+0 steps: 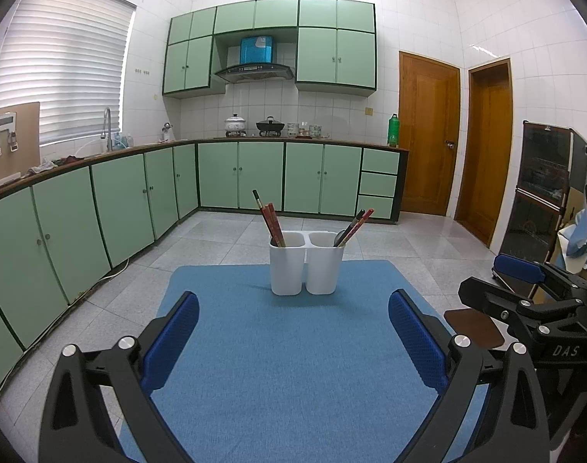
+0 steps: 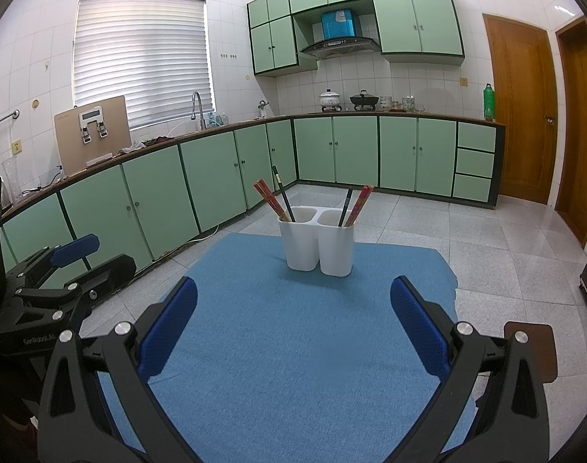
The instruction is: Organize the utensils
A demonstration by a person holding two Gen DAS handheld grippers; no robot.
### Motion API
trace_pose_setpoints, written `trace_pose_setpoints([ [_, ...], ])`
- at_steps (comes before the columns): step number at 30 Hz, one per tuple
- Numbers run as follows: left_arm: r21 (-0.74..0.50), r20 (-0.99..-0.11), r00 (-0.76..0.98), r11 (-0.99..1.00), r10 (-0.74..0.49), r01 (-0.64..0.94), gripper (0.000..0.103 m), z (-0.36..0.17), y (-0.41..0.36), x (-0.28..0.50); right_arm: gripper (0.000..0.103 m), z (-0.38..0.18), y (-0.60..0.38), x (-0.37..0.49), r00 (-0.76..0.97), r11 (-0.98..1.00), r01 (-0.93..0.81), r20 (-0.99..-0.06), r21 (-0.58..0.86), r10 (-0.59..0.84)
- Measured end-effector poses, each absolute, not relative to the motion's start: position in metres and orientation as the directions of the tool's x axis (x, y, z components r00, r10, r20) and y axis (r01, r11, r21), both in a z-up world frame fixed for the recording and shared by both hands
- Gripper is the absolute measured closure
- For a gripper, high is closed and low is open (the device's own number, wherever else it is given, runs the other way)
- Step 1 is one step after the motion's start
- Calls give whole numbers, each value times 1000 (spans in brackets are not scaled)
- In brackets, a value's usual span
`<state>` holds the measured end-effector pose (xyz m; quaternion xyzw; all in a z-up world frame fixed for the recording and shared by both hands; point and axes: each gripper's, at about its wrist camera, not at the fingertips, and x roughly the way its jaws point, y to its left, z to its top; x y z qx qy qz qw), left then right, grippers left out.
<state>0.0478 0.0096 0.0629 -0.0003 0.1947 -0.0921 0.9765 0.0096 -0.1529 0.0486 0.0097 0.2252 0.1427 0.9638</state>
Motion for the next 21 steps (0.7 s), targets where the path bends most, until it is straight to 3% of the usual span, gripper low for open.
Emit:
trace_pose_setpoints([
  [21, -36, -381, 907, 983, -178, 178, 6, 63, 11, 46, 6, 46, -151, 11, 856, 959, -270, -435, 84, 279],
])
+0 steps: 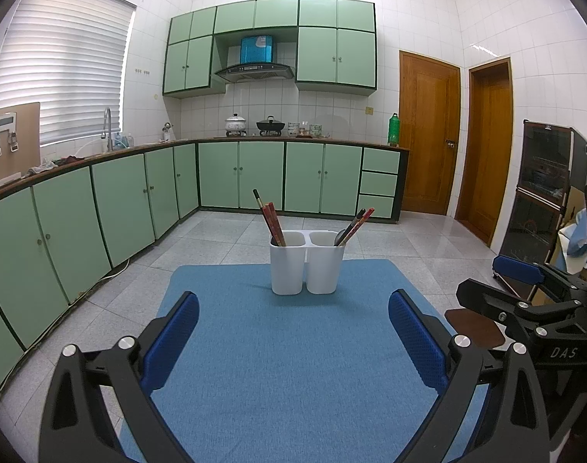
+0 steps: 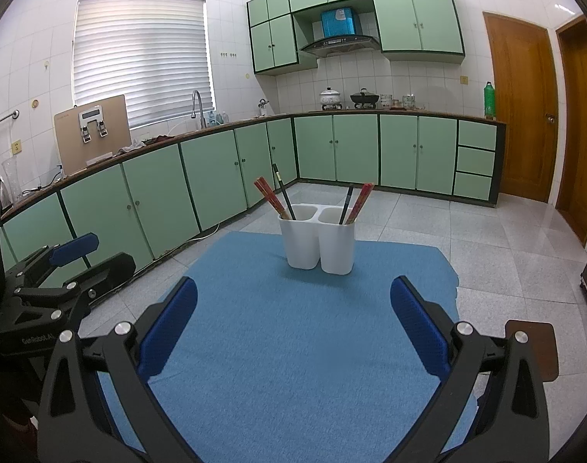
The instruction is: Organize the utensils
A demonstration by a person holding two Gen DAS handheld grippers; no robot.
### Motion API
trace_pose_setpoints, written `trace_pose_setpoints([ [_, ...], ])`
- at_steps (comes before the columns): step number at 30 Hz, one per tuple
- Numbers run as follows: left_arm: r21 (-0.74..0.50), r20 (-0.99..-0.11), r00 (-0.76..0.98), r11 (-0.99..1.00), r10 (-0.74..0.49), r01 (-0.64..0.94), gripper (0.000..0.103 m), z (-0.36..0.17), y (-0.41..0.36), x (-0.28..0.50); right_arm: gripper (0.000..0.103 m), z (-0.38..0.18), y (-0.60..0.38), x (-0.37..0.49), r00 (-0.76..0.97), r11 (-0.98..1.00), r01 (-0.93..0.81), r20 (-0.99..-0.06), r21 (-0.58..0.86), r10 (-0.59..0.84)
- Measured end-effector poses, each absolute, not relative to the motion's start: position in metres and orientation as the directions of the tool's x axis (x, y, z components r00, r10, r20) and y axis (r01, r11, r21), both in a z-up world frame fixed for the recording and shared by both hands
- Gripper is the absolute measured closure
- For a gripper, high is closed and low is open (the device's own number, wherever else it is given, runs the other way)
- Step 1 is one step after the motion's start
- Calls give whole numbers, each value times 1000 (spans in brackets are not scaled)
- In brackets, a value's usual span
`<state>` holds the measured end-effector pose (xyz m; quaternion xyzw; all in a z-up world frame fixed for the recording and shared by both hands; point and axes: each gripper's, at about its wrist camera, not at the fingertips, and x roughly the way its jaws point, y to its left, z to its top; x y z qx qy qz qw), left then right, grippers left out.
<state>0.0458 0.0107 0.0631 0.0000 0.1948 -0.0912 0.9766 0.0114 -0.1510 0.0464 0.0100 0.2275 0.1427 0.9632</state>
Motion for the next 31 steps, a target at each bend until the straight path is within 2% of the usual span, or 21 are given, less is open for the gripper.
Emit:
trace_pose_setpoints([
  [31, -43, -392, 903, 984, -175, 172, 6, 60, 7, 50, 6, 37, -148, 11, 853, 960, -267, -442, 87, 277],
])
